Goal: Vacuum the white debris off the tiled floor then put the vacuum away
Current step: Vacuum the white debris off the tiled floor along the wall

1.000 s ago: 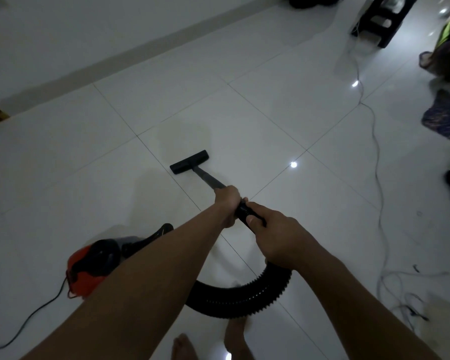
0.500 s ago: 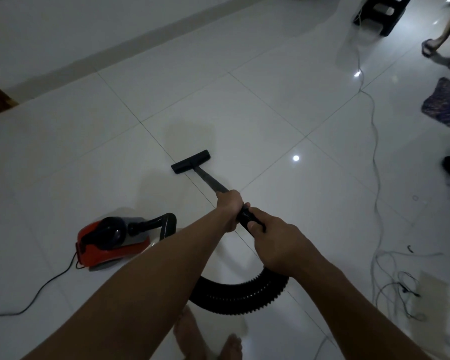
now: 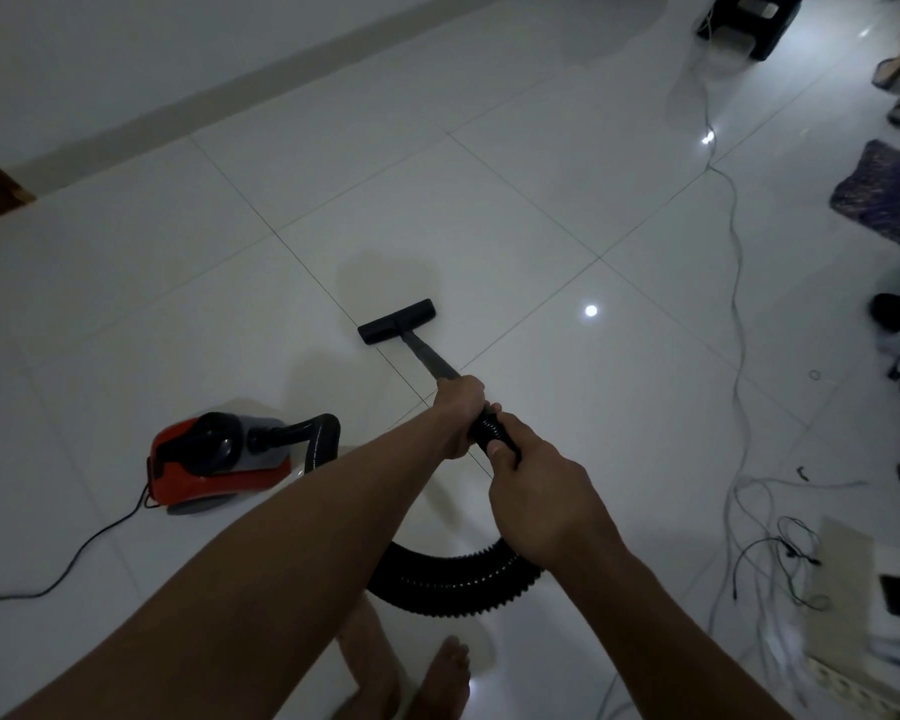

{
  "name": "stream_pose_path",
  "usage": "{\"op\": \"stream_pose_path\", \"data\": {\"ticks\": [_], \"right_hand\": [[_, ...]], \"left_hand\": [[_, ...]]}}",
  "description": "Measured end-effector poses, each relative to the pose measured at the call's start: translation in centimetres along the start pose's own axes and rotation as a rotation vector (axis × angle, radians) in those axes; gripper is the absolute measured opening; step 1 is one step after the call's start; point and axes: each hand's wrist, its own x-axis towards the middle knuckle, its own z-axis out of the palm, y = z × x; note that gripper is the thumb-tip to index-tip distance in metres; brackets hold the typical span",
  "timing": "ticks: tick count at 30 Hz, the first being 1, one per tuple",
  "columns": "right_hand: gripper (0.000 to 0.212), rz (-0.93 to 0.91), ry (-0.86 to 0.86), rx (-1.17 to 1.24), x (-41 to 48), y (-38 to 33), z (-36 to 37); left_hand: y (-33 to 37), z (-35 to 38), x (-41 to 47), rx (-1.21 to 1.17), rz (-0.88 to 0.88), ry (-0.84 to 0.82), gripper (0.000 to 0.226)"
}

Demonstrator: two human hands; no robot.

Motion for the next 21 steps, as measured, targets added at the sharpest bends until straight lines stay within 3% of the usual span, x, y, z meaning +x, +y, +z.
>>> {"op": "stream_pose_path", "data": {"ticks": [15,21], "right_hand": [[0.046,0.079,0.065,0.068,-4.3,1.5,3.1],[0.046,0.052,0.115,0.119,-7.7,-0.3,3.8]], "left_hand": [[-3.4,-0.3,-3.4,0.132,-0.036,-0.097,0.030],[-3.8,-2.3,-6.3,0.113,-0.084,-0.133,0.034]]}}
